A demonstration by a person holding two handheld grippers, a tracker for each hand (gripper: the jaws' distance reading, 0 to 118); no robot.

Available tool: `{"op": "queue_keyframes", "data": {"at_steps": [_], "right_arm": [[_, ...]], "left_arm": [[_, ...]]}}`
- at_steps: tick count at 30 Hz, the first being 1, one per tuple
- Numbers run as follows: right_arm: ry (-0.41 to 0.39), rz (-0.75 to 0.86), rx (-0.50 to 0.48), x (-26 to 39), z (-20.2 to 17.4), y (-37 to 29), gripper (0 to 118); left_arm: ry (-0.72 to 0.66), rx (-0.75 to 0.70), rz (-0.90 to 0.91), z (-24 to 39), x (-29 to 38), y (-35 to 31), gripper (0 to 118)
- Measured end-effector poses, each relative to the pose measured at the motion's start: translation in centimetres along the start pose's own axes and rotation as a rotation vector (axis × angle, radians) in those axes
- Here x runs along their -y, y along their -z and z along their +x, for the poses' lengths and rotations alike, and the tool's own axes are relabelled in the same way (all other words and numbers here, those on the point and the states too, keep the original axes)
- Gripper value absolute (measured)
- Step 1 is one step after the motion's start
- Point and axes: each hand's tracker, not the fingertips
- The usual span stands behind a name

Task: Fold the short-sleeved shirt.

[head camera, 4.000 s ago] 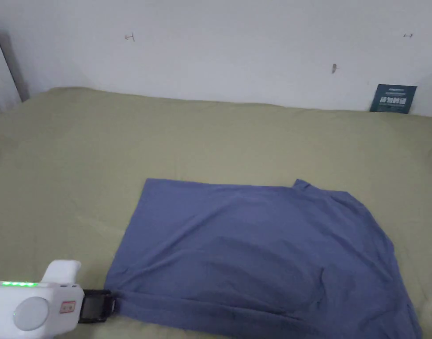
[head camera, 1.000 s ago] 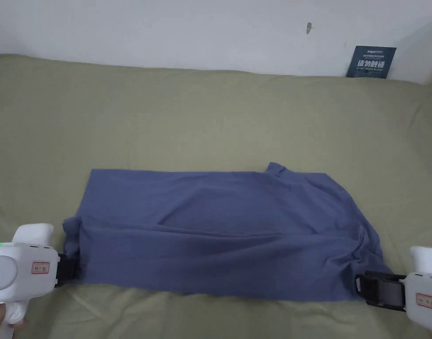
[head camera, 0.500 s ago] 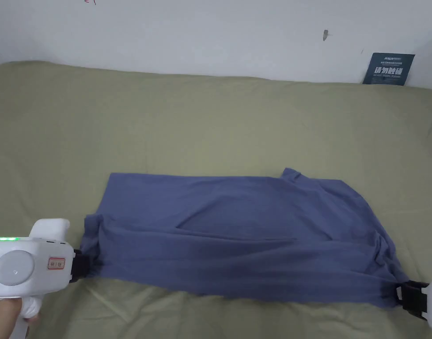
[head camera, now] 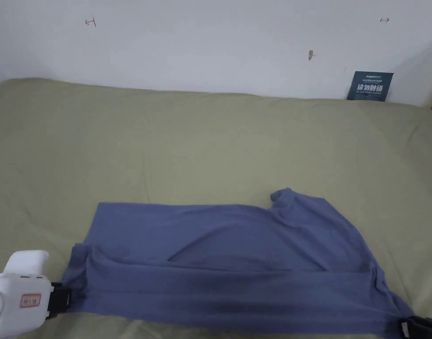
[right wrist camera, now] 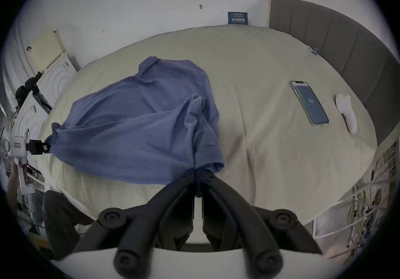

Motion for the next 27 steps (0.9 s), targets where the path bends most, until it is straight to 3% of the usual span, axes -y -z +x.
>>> {"op": "queue_keyframes", "data": {"at_steps": [9,10,11,12,13,15,16,19,20,21,22,23,24,27], "right_arm": [[0.036,0.006,-0.024,5.0,-0.4,-3.5,7],[0.041,0.006,-0.027,5.0,-0.3,-3.3,31],[0.049,0.002,-0.035,4.9,-0.2,-3.0,68],[0.057,-0.002,-0.031,4.7,-0.3,-2.9,108],[0.058,-0.003,-0.028,4.6,-0.3,-2.7,108],[0.057,0.044,-0.005,4.5,-0.2,-2.7,116],[0.050,0.070,0.016,3.8,-0.2,-2.6,108],[0.071,0.091,0.046,1.5,0.5,-1.9,107],[0.074,0.092,0.045,0.6,0.5,-1.4,100],[0.073,0.092,0.042,-0.4,0.5,-0.8,83],[0.072,0.096,0.038,-1.1,0.3,-0.3,33],[0.060,0.100,0.041,-2.0,0.2,-0.1,0],[0.042,0.144,0.088,-2.8,-0.1,0.7,0],[0.018,0.118,0.076,-4.9,-0.3,2.7,0]], "left_arm": [[-0.017,0.032,-0.019,-1.8,4.2,-1.7,9],[-0.025,0.046,-0.018,-1.9,4.2,-1.5,21],[-0.044,0.078,-0.014,-2.1,4.2,-1.2,48],[-0.055,0.109,-0.004,-2.3,4.3,-1.1,86],[-0.060,0.104,0.001,-2.5,4.3,-1.0,86],[-0.058,0.072,0.011,-2.4,3.8,-1.2,107],[-0.049,0.044,0.050,-2.5,3.4,-1.8,107],[-0.024,0.003,0.089,-2.2,1.2,-2.4,106],[-0.017,-0.004,0.102,-2.1,0.2,-2.4,103],[-0.015,-0.015,0.105,-1.7,-0.9,-2.3,91],[-0.015,-0.014,0.116,-1.3,-1.9,-2.1,53],[-0.007,-0.004,0.126,-1.1,-3.1,-1.7,14],[-0.007,-0.004,0.132,-0.8,-4.3,-1.0,1],[-0.010,0.060,0.079,0.0,-7.5,1.6,1]]}}
